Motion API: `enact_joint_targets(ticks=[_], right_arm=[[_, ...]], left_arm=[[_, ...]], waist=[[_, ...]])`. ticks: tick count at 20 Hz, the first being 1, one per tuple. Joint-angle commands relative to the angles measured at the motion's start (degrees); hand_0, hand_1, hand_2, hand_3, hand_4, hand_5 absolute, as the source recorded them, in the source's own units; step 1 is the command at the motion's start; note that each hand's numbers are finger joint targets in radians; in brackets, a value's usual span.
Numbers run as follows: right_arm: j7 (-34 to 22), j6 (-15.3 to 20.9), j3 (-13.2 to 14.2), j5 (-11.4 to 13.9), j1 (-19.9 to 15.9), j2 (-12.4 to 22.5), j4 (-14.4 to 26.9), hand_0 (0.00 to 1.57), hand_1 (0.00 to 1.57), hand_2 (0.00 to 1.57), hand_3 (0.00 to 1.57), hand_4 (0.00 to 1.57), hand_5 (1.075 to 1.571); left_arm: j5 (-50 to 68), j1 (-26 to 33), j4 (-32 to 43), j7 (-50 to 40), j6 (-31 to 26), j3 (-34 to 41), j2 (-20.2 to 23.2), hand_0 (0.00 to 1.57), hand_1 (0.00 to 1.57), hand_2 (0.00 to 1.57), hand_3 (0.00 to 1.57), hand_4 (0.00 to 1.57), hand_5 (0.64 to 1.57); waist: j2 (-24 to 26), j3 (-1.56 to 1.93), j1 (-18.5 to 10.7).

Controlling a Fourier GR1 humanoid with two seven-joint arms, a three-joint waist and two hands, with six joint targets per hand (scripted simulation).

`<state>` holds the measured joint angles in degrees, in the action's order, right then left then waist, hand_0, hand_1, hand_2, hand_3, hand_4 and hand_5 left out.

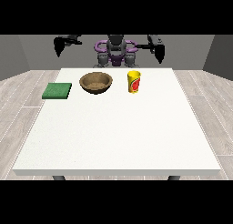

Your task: Pick the cup and pour the ball into the bowl, then pick the bowl and place it on the pad

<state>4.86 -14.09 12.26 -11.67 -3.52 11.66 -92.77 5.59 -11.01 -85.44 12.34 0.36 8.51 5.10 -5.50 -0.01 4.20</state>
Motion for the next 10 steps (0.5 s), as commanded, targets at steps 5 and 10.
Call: enact_joint_targets(ticks=[5,10], right_arm=[[4.4,0.77,-0.5,3.0,-1.23,-1.09,3.61,0.0,0.0,0.0,0.0,0.0,1.571],[5.5,-1.88,1.06,0.5,-4.54,0.87,5.07,0.0,0.0,0.0,0.0,0.0,1.57]], left_arm=[[-3.34,-3.49,16.62,14.98,2.91,-1.08,-4.05,0.0,0.0,0.0,0.0,0.0,1.52],[-3.75,-8.89,25.99,22.3,6.72,-0.36,-4.93,0.0,0.0,0.0,0.0,0.0,1.53]], waist=[[-2.15,0.0,0.99],[-6.74,-0.01,3.24]])
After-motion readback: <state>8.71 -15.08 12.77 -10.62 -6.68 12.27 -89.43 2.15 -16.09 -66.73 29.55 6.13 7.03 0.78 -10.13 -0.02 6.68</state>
